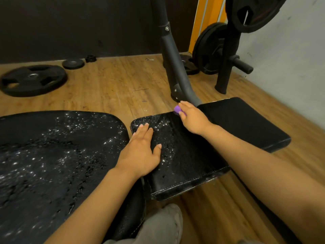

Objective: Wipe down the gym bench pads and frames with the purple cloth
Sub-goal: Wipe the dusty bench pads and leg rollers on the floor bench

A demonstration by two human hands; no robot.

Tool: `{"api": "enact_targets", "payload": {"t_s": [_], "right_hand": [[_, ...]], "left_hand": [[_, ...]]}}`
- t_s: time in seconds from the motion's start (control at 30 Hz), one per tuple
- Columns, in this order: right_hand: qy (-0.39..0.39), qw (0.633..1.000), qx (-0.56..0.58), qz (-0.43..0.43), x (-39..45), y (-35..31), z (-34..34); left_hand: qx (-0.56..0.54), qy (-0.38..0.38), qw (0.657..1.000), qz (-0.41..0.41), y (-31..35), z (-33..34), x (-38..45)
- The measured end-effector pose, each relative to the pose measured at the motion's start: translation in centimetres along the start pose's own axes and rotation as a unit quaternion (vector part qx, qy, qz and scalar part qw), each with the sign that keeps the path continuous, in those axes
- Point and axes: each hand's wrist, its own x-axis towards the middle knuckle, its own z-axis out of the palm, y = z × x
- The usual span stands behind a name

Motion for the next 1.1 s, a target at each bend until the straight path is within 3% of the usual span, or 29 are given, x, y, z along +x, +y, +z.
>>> {"api": "enact_targets", "payload": {"t_s": [0.1,0.23,0.33,0.4,0.47,0.63,0.7,0.83,0.97,1.1], "right_hand": [[0.012,1.0,-0.022,0.009,1.5,-2.2,1.2],[-0.054,0.982,-0.016,-0.18,-6.3,-3.8,0.7],[-0.12,0.963,0.012,-0.242,-11.0,-2.6,-1.1],[-0.148,0.956,0.02,-0.252,-10.7,-1.7,-2.0],[-0.128,0.961,-0.005,-0.245,-8.0,-1.2,-1.8],[-0.032,0.998,-0.011,-0.056,0.3,-1.8,0.6],[-0.013,0.999,-0.029,-0.03,0.3,-2.9,1.1],[-0.038,0.987,-0.023,-0.157,-7.8,-3.8,0.8],[-0.142,0.955,0.006,-0.261,-17.3,-3.3,-1.7],[-0.139,0.959,-0.019,-0.245,-15.1,-1.6,-2.8]], "left_hand": [[-0.003,0.001,1.0,-0.001,-0.2,0.0,0.1],[-0.009,-0.001,1.0,0.01,-0.6,0.1,0.1],[-0.021,0.003,1.0,0.015,-0.9,0.2,0.2],[-0.025,0.002,1.0,0.018,-1.0,0.2,0.3],[-0.024,0.001,1.0,0.019,-1.0,0.2,0.4],[-0.022,-0.01,1.0,0.019,-0.9,-0.1,0.0],[-0.027,-0.014,0.999,0.018,-1.0,-0.1,0.0],[-0.029,-0.019,0.999,0.019,-1.2,-0.1,0.2],[-0.052,-0.037,0.998,0.018,-1.4,-0.3,0.5],[-0.04,-0.045,0.998,0.023,-1.5,-0.5,0.4]]}}
